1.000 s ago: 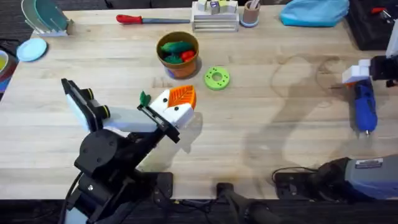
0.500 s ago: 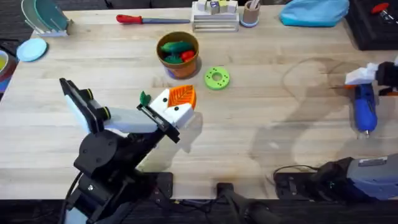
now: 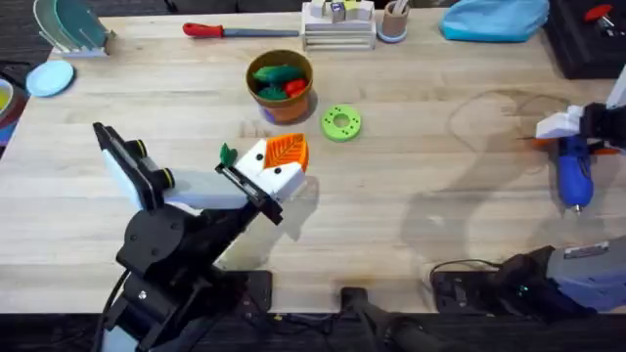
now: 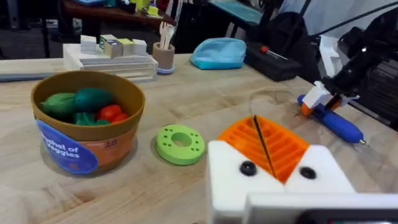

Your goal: Pick up the gripper from the table and insert it into the empty holder that is missing its gripper. Then pick up a screw, insert it into the mounting hole, and use the screwdriver to tighten it. Finally, clean up the table by picking up the vegetable and placing it into the bucket.

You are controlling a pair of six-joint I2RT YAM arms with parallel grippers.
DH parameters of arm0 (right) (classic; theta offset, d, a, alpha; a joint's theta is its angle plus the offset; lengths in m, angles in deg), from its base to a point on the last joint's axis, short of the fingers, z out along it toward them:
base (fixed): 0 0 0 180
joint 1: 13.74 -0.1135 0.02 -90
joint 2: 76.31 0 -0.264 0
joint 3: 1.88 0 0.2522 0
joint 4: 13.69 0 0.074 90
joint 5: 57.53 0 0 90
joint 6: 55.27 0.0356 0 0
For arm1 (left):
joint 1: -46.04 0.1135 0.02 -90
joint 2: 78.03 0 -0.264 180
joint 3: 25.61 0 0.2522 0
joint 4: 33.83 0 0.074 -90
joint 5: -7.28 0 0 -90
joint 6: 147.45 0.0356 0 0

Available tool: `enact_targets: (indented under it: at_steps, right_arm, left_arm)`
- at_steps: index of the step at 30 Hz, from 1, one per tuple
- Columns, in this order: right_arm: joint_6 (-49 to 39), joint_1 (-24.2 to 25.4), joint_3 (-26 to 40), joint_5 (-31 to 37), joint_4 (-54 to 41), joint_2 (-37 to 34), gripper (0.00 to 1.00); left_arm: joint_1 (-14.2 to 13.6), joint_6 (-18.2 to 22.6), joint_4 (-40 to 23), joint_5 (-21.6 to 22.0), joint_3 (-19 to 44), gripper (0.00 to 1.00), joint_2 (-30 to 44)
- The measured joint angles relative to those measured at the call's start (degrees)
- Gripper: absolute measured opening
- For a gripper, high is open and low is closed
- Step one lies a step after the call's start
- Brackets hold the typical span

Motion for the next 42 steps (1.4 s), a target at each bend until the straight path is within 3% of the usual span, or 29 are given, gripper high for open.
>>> enact_targets:
  at_steps: [7, 21, 28, 36, 42]
  right_arm:
    - [-0.1, 0.0, 0.2, 0.6, 0.2, -0.1, 0.674]
    - [-0.8, 0.1, 0.3, 1.6, 0.7, -0.1, 0.043]
    - [2.9, 0.0, 0.2, 0.3, -0.7, 4.6, 0.024]
    - [10.6, -1.4, 0.2, -0.2, 0.9, 15.7, 0.024]
    - [14.2, -4.9, 0.1, -7.2, 1.2, 23.2, 0.023]
  left_arm:
    - [0.0, 0.0, 0.0, 0.0, 0.0, 0.012, 0.0]
    - [0.0, 0.0, 0.0, 0.0, 0.0, 0.012, 0.0]
    - [0.0, 0.0, 0.0, 0.0, 0.0, 0.012, 0.0]
    - [0.0, 0.0, 0.0, 0.0, 0.0, 0.012, 0.0]
    - [0.0, 0.0, 0.0, 0.0, 0.0, 0.012, 0.0]
